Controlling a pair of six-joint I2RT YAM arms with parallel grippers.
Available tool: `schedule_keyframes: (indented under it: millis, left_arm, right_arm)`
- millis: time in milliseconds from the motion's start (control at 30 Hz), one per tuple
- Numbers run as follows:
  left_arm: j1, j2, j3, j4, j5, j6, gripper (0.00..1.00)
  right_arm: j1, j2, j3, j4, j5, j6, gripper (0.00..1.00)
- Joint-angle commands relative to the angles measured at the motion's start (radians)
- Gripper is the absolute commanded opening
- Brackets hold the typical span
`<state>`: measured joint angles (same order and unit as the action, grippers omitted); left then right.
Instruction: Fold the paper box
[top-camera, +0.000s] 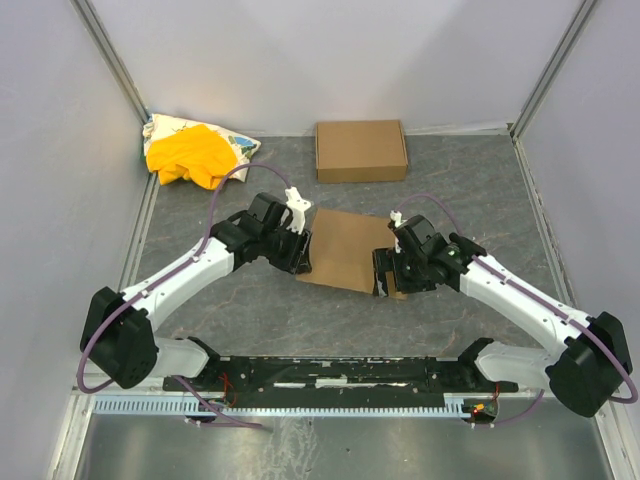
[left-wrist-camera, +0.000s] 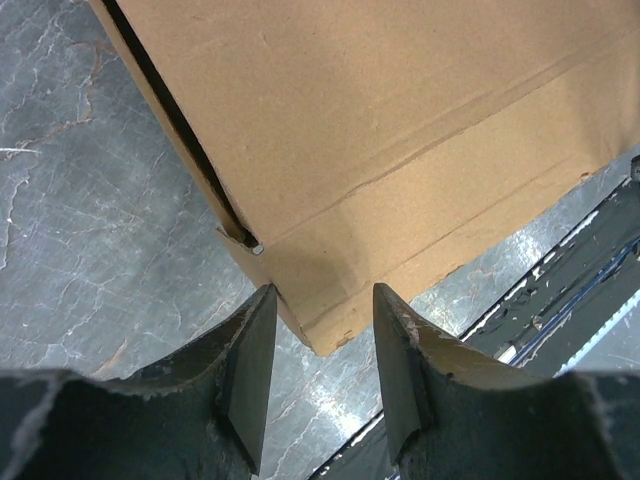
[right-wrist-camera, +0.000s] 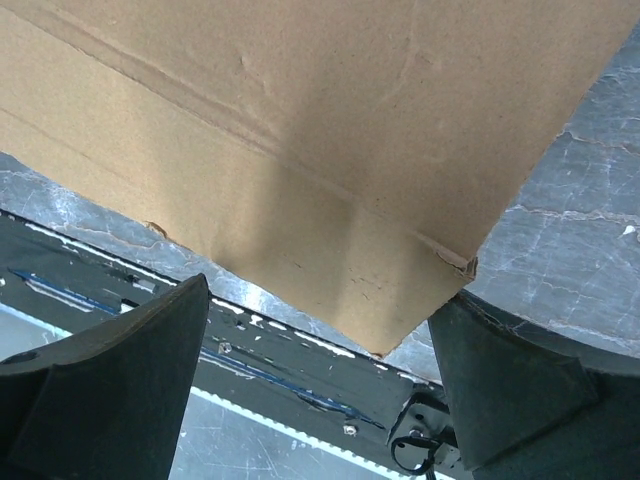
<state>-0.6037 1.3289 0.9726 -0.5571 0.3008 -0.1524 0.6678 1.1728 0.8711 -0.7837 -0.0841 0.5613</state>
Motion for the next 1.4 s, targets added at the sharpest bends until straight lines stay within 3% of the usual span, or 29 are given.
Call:
schedule_keyframes:
  millis: [0,633,1367]
  left_arm:
    - [-0.008,0.01,0.052,-0.014,0.061,-0.027,0.5]
    - [-0.007,0.046,0.113,-0.112,0.065,-0.005,0.47]
    - [-0.006,0.076,0.078,-0.129,0.078,0.005,0.48]
  right_arm:
    - [0.007,0.0,0.039,0.021,-0.061,0.006,0.96]
    - [0.007,0.062,0.179,-0.179,-0.131,-0.072,0.92]
    - [0.007,0.116,-0.009,0.031,-0.249,-0.029,0.91]
